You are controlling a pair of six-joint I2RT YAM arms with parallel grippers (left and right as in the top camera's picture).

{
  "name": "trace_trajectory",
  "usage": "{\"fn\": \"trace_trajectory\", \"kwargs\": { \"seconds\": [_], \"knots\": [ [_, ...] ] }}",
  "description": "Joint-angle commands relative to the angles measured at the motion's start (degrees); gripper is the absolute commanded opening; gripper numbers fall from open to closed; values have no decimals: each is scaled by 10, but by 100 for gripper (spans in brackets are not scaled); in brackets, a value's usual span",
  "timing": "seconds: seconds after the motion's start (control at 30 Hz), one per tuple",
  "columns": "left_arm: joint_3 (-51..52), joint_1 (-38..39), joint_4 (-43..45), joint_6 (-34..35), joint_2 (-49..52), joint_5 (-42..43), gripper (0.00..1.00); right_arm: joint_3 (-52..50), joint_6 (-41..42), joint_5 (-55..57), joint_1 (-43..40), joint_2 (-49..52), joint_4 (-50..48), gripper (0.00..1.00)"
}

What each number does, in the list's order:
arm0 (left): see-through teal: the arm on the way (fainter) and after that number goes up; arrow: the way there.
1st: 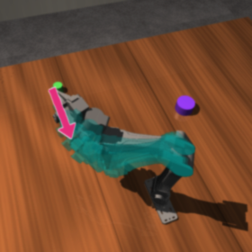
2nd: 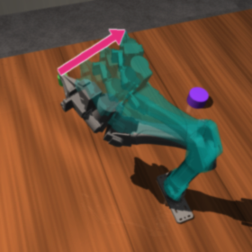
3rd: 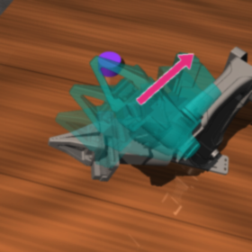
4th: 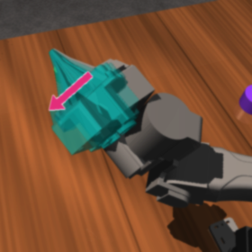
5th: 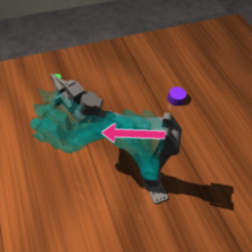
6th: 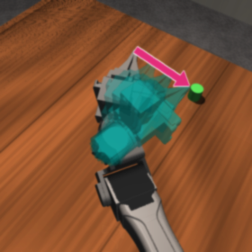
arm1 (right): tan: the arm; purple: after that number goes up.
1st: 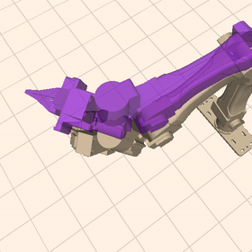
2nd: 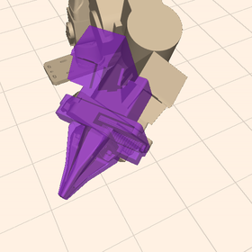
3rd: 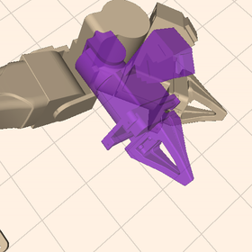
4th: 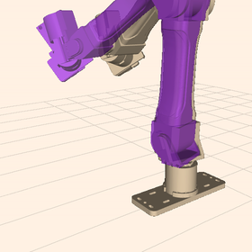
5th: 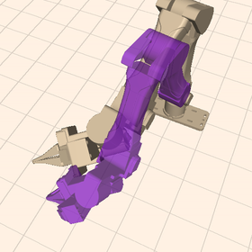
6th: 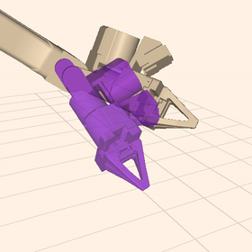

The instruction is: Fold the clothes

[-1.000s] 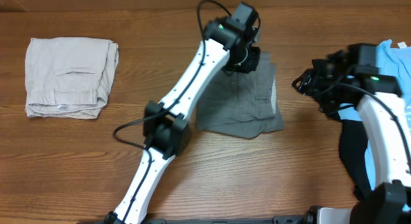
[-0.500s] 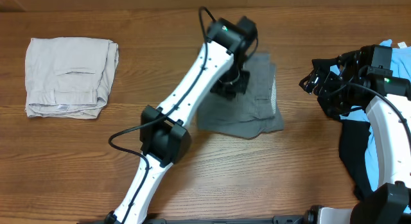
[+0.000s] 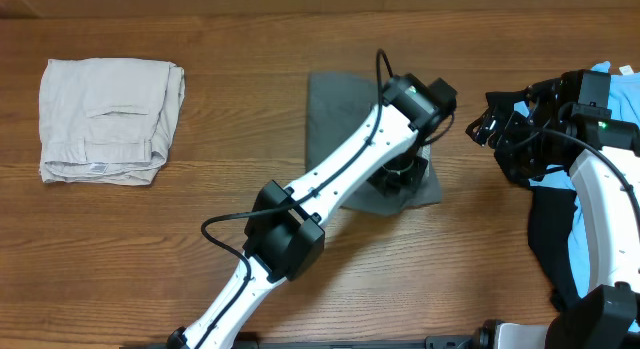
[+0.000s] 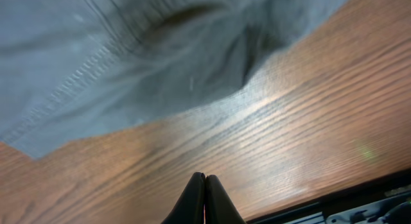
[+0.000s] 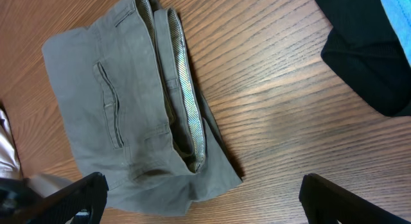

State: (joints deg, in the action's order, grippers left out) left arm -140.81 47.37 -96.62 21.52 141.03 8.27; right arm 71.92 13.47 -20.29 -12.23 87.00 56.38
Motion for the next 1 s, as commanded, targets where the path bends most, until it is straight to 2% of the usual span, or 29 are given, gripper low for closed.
{"fn": "trace_trajectory", "kwargs": {
  "seconds": [0.0,0.3,0.37,0.5,0.67,0.83,0.97],
  "knots": [
    [42,2,-2,30,-32,-26,4,4,0,3,0,-1,-3,100],
    [275,0,0,150,-213,-141,4,4,0,3,0,-1,-3,100],
    [330,-1,22,179,-242,-162,4,4,0,3,0,-1,-3,100],
    [425,-9,115,178,-269,-145,4,4,0,3,0,-1,-3,100],
    [519,-47,259,144,-267,-97,4,4,0,3,0,-1,-3,100],
    [561,-94,359,144,-267,-89,4,4,0,3,0,-1,-3,100],
    [583,-120,428,134,-267,-40,4,4,0,3,0,-1,-3,100]
  ]
}}
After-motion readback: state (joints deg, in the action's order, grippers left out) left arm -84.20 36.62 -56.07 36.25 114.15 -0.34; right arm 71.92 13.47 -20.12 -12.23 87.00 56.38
